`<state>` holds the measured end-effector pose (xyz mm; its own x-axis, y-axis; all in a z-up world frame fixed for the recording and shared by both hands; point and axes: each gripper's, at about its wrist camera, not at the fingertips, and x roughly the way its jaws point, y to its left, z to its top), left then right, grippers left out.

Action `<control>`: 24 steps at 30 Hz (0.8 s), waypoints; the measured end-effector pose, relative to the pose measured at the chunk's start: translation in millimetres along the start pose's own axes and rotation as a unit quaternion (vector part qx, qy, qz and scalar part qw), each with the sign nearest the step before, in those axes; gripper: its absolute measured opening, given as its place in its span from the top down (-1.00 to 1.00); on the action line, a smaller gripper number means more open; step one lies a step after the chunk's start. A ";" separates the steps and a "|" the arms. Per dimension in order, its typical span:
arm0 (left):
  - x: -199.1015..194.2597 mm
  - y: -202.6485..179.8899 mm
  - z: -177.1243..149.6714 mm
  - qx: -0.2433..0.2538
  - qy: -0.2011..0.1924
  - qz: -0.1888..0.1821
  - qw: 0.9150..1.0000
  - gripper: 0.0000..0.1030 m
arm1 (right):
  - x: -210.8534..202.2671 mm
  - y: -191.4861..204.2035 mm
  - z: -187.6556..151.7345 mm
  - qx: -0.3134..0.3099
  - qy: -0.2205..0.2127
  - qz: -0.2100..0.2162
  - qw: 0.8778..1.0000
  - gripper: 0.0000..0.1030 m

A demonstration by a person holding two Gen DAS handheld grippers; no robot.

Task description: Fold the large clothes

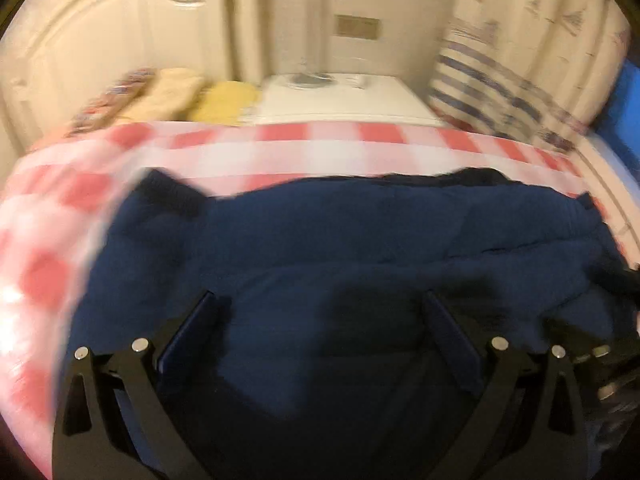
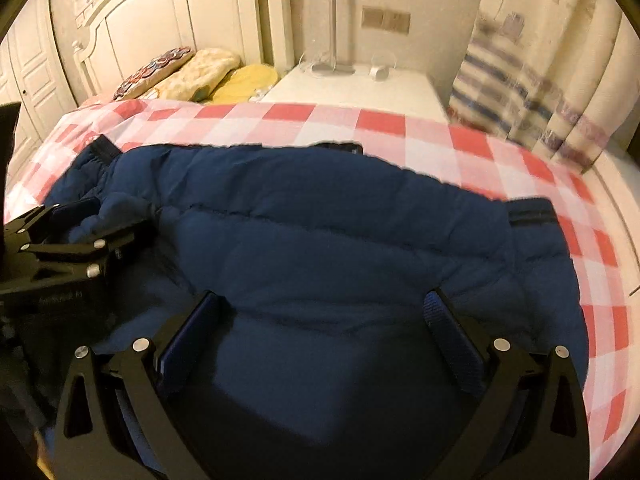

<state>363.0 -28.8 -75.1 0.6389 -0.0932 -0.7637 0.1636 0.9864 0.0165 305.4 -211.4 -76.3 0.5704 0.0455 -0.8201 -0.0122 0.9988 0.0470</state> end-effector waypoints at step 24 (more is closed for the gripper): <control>-19.8 78.1 -31.9 -0.031 -0.013 0.057 0.998 -0.96 | -65.0 -84.0 -71.8 0.147 -0.078 0.017 0.986 -0.90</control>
<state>339.1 54.4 -79.3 0.6706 0.0179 -0.7416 0.0422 0.9972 0.0621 210.4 -297.0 -67.9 0.6928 0.0527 -0.7192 0.1927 0.9475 0.2551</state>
